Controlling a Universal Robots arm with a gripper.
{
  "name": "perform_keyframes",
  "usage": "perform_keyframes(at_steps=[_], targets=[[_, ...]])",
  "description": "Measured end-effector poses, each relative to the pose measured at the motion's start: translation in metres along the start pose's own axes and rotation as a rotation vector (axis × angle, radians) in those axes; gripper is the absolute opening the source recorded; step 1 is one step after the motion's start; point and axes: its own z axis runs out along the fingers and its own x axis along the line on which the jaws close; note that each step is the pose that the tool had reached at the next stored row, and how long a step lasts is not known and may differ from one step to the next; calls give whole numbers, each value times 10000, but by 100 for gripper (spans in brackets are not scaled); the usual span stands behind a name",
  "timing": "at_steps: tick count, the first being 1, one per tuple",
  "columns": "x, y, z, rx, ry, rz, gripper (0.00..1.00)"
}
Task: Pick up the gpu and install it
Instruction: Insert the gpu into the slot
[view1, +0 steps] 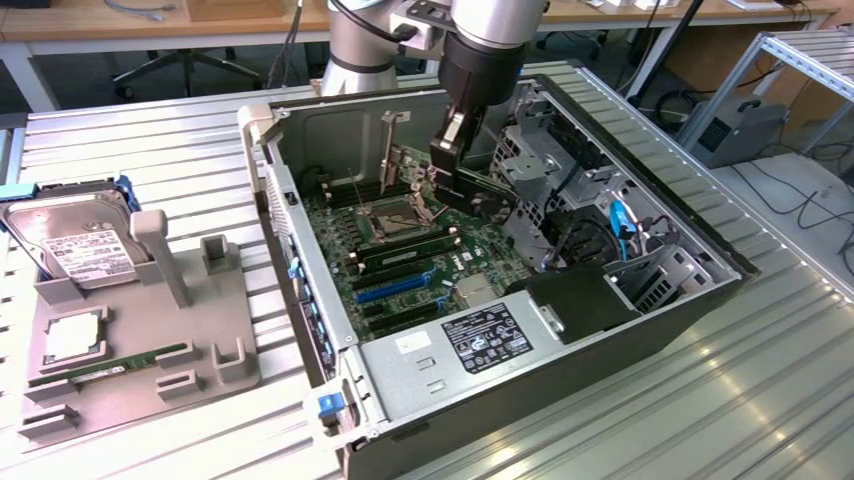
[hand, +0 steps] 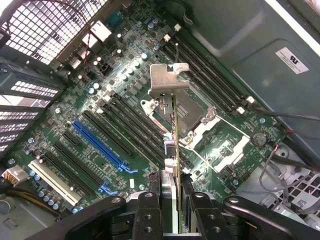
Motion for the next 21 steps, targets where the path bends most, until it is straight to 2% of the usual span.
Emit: perform_keyframes(at_steps=[21], targets=[[0, 0, 0, -14, 18, -570, 27]])
